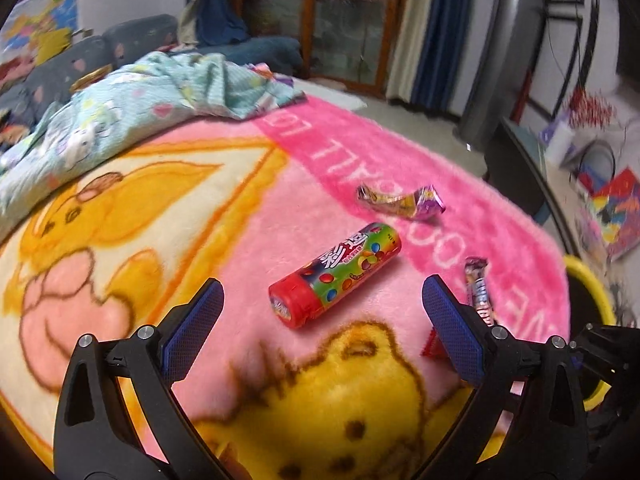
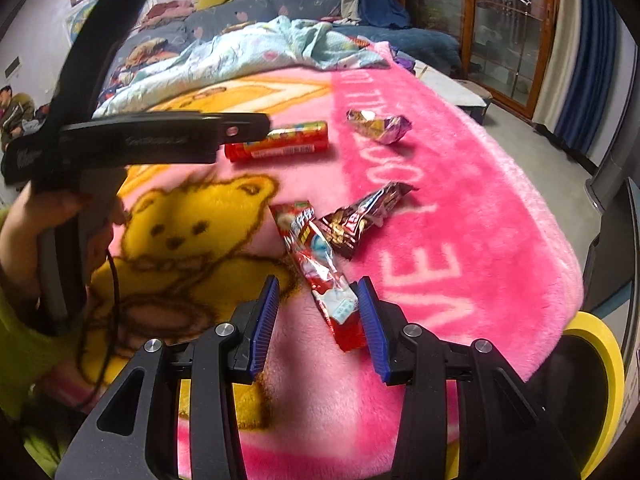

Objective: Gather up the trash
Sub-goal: 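Grasp the red-green candy tube with the left gripper while the right grasps the red-white ice-pop wrapper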

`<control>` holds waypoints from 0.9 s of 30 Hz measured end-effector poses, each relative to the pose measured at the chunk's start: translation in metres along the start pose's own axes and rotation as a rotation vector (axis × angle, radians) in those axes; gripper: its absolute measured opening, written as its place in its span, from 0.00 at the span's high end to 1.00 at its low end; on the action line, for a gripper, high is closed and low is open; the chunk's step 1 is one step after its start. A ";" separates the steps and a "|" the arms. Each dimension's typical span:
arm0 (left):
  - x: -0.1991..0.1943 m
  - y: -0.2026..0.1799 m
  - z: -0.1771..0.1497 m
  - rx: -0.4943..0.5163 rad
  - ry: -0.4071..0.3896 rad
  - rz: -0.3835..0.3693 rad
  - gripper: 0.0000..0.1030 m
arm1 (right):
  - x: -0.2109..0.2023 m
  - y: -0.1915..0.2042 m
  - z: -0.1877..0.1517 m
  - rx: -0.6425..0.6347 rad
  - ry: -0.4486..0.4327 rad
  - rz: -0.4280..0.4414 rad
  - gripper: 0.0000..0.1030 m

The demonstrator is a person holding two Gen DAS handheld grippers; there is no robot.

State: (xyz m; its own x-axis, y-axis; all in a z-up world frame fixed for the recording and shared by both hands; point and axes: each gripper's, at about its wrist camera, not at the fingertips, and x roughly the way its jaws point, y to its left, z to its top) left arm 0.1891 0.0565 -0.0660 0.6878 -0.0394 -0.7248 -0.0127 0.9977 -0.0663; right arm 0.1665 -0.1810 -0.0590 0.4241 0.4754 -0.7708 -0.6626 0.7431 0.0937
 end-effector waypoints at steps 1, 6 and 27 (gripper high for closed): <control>0.005 -0.002 0.002 0.024 0.017 -0.002 0.11 | 0.002 0.000 -0.001 0.000 0.006 0.001 0.63; 0.030 -0.015 0.008 0.134 0.089 0.001 0.12 | 0.003 0.000 -0.006 -0.007 0.005 0.021 0.74; 0.052 -0.002 0.009 0.096 0.158 -0.057 0.63 | -0.010 0.006 -0.016 0.008 0.013 0.102 0.77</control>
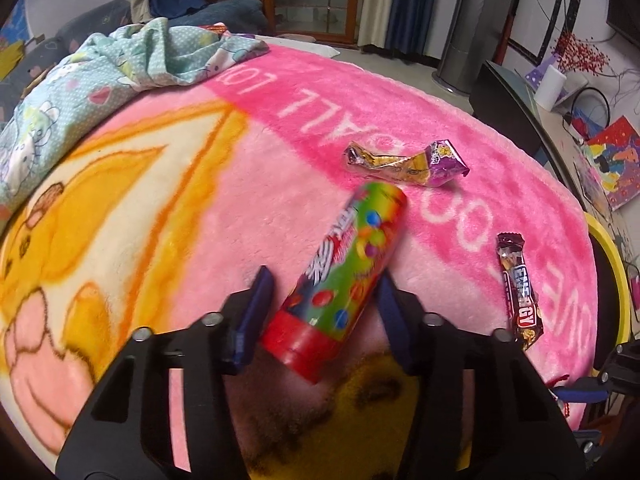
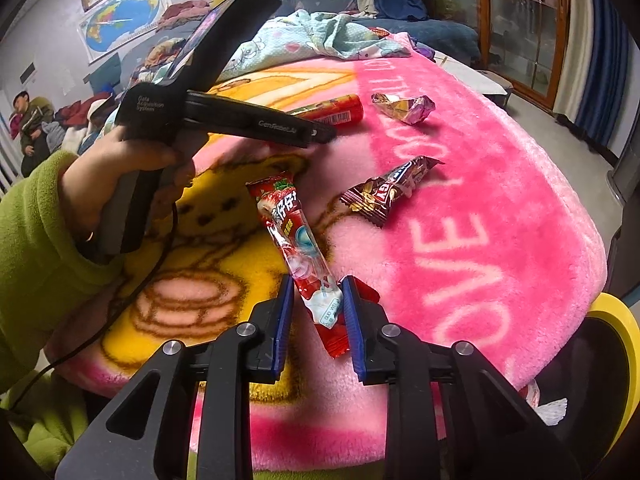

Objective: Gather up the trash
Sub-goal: 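Grasp the red-green candy tube with the left gripper while the right grasps the red-white ice-pop wrapper, then carry the candy tube and ice-pop wrapper over the yellow-rimmed bin with both grippers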

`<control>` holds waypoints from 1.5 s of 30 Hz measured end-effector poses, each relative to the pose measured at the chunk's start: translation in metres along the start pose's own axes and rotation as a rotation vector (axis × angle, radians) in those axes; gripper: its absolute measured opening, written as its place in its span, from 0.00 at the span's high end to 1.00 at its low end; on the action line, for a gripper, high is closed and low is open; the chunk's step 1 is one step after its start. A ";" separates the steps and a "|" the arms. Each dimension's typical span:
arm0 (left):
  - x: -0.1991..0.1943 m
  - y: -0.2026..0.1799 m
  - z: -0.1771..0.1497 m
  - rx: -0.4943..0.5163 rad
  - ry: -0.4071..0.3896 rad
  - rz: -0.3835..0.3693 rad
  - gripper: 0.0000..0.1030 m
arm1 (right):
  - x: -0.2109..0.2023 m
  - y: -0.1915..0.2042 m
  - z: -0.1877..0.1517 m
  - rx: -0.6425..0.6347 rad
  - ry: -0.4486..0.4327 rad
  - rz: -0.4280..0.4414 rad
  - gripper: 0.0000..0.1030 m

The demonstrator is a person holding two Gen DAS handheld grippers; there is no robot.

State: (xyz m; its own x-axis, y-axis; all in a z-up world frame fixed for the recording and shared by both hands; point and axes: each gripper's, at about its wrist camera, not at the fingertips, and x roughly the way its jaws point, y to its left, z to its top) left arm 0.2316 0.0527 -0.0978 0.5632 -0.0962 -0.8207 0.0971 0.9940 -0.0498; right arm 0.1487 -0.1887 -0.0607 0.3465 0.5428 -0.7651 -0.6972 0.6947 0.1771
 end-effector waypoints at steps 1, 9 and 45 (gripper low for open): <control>-0.001 0.001 -0.001 -0.006 -0.002 -0.003 0.67 | -0.001 0.000 0.000 0.002 -0.002 -0.001 0.77; -0.020 0.006 -0.022 -0.081 -0.031 -0.069 0.76 | -0.017 -0.012 0.002 0.050 -0.040 -0.007 0.78; -0.117 -0.062 -0.057 -0.083 -0.236 -0.246 0.78 | -0.091 -0.059 0.000 0.225 -0.228 -0.120 0.78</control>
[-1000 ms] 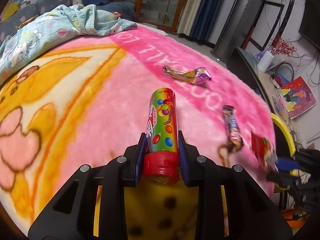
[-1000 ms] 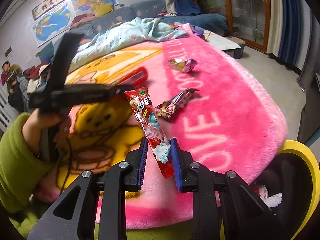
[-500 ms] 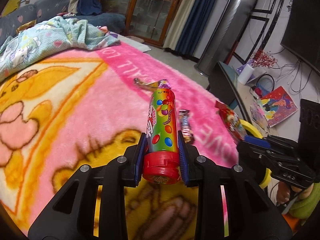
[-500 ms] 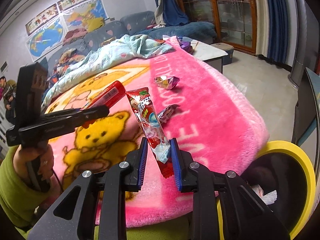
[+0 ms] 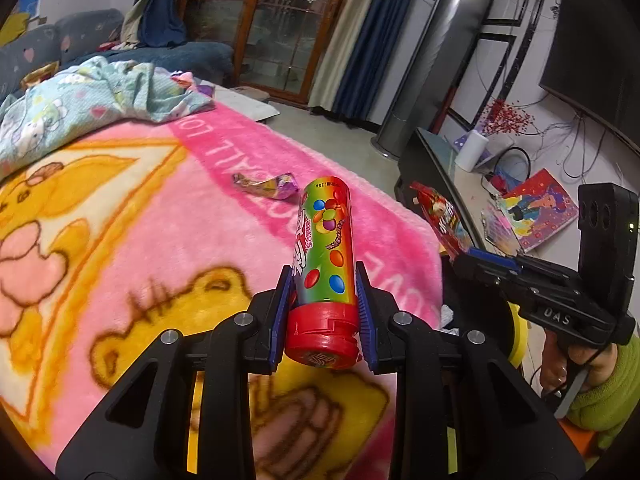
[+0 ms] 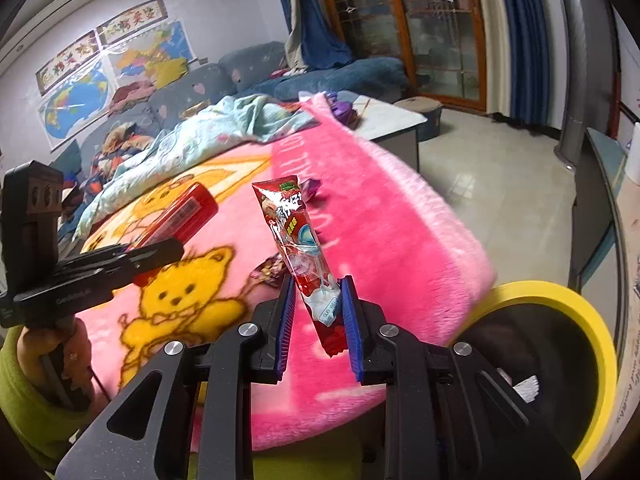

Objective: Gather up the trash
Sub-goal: 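Carry the candy tube and ice-pop wrapper over the yellow-rimmed bin with both grippers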

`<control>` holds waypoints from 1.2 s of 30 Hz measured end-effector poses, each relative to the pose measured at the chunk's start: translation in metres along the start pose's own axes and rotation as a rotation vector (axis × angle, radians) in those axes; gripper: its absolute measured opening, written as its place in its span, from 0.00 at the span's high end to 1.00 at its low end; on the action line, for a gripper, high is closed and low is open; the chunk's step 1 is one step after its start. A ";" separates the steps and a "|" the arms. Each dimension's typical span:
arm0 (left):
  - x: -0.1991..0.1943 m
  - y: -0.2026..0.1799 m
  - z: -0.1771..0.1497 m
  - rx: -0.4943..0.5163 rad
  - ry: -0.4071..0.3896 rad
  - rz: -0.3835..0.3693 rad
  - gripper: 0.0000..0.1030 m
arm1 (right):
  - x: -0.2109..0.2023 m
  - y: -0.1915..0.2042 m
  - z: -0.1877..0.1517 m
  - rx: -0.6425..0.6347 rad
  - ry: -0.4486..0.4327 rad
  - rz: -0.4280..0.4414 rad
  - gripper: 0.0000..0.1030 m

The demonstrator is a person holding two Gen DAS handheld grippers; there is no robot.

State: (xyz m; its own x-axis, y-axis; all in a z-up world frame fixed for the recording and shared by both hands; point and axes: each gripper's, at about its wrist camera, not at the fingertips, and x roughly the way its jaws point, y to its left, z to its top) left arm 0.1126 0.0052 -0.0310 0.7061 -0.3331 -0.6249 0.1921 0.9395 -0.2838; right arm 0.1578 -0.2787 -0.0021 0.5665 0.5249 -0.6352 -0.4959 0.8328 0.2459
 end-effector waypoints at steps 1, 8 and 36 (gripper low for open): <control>0.000 -0.003 0.000 0.004 -0.003 -0.002 0.78 | -0.002 -0.002 0.000 0.007 -0.005 -0.003 0.78; -0.004 -0.021 0.001 0.035 -0.017 -0.028 0.78 | -0.017 -0.021 0.000 0.054 -0.044 -0.047 0.78; 0.044 -0.146 -0.013 0.231 0.067 -0.211 0.78 | -0.071 -0.116 -0.009 0.279 -0.157 -0.193 0.78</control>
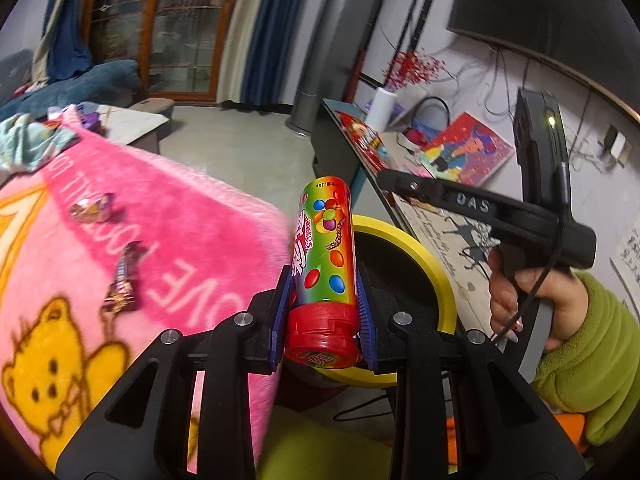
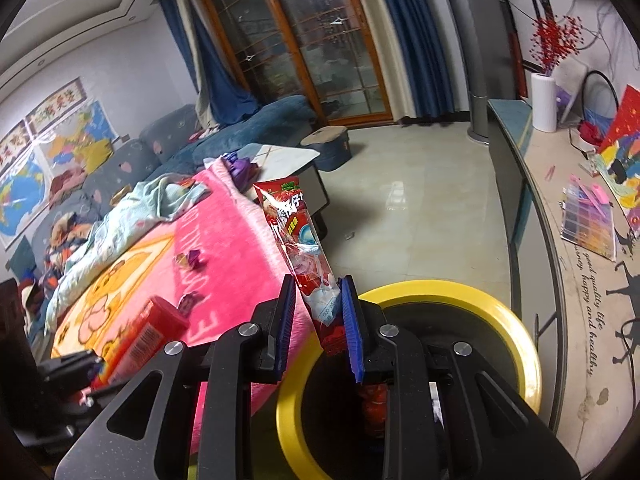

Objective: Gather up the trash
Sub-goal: 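Carry the candy tube and ice-pop wrapper over the yellow-rimmed bin with both grippers, then open both grippers to drop the candy tube and ice-pop wrapper into the bin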

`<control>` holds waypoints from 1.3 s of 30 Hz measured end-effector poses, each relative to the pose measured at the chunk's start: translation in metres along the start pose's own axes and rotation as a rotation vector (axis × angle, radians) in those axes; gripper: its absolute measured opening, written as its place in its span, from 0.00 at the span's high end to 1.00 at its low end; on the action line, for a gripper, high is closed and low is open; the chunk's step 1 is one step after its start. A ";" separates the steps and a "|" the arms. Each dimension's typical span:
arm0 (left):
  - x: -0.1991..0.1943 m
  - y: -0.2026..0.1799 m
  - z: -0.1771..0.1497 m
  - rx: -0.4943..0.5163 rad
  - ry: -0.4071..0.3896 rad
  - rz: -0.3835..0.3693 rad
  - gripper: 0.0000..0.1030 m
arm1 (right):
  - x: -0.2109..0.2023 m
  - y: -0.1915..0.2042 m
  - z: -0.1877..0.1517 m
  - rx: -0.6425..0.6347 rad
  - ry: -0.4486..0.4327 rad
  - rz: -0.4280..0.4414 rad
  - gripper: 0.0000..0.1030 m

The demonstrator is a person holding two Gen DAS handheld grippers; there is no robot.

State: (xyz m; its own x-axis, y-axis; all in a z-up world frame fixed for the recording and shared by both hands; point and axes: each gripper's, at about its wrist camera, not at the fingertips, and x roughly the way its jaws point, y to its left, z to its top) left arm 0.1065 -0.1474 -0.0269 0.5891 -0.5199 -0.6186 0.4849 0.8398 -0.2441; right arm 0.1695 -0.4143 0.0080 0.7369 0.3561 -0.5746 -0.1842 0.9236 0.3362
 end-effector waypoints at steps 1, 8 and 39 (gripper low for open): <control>0.003 -0.004 0.000 0.011 0.006 -0.003 0.78 | -0.001 -0.004 0.000 0.005 -0.003 -0.005 0.78; 0.028 -0.024 -0.002 0.071 0.051 -0.029 0.78 | -0.007 -0.033 0.002 0.065 -0.015 -0.030 0.78; 0.103 -0.043 0.004 0.102 0.166 -0.086 0.78 | 0.011 -0.110 -0.028 0.151 0.128 -0.100 0.78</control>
State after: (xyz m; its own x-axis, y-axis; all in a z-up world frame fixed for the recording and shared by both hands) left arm 0.1486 -0.2372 -0.0774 0.4327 -0.5490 -0.7151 0.5965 0.7691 -0.2295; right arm 0.1799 -0.5074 -0.0564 0.6560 0.2880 -0.6977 -0.0081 0.9270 0.3750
